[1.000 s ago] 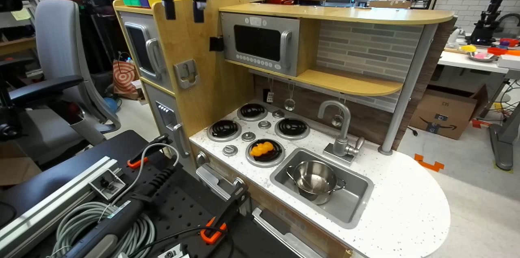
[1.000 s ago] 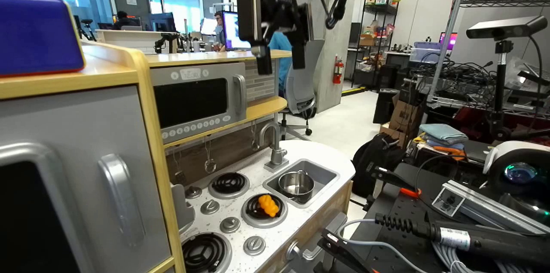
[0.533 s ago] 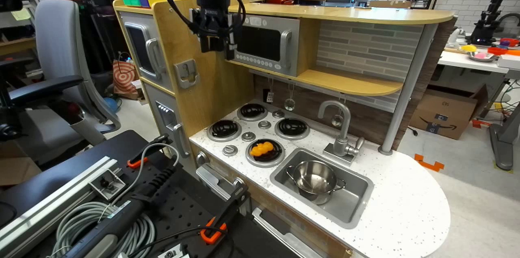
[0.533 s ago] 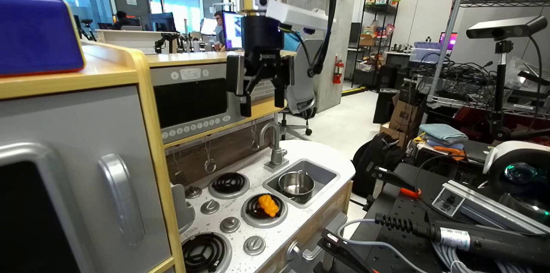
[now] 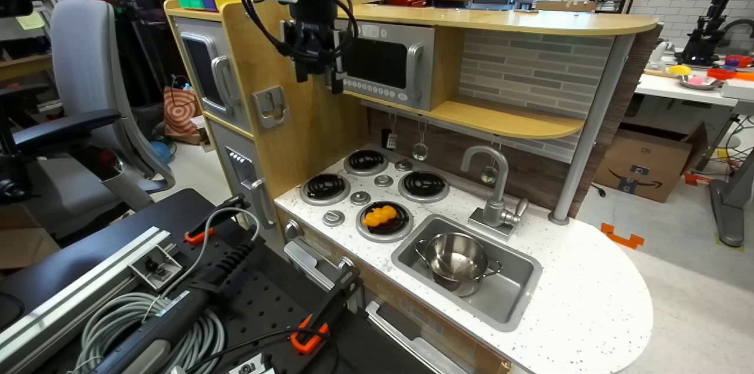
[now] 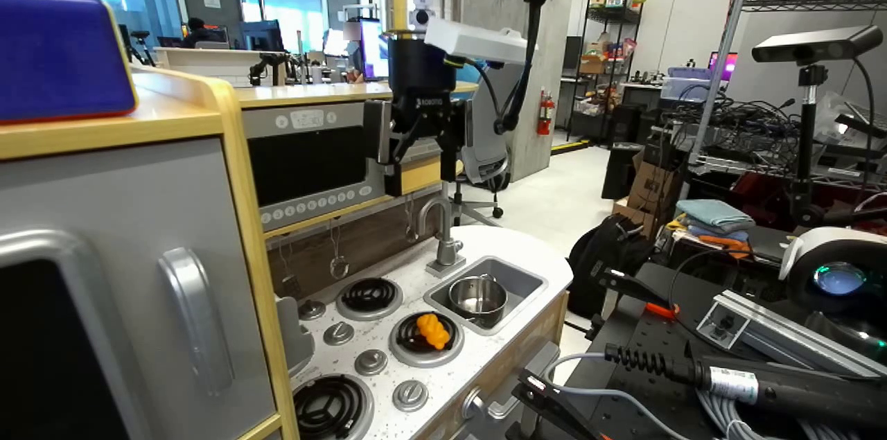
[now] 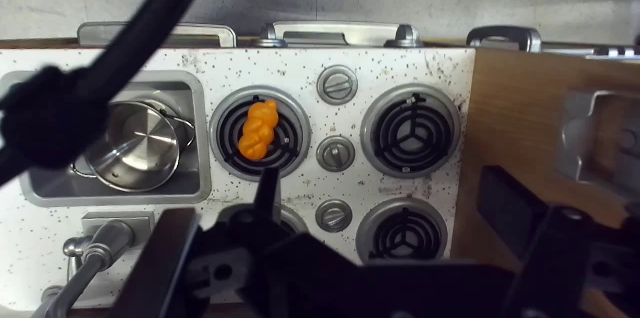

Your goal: Put the plastic bread loaf inside the silver pot in the sink

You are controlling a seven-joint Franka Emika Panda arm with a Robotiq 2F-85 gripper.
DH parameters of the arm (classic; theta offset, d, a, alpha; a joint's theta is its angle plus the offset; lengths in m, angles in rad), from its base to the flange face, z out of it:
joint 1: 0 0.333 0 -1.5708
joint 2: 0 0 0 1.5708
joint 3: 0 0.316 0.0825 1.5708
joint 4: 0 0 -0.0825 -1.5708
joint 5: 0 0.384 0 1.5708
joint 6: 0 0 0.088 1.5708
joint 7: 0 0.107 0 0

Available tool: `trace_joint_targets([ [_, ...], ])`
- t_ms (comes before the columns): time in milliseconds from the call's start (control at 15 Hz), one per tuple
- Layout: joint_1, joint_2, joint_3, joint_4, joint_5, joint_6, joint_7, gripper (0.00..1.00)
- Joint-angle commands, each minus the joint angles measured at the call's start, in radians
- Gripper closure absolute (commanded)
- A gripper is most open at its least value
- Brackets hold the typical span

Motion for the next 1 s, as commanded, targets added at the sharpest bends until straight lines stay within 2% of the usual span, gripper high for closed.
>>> trace_joint_targets([
  [0,0.026,0.018,-0.029,-0.04,-0.051,0.187,0.14,0.0],
  [267,0.073,0.129,-0.114,-0.016,-0.227,0.299,0.402,0.0],
  [400,0.09,0.209,-0.157,0.025,-0.256,0.32,0.469,0.0],
  [933,0.027,0.535,-0.117,0.215,-0.002,0.406,0.294,0.0],
])
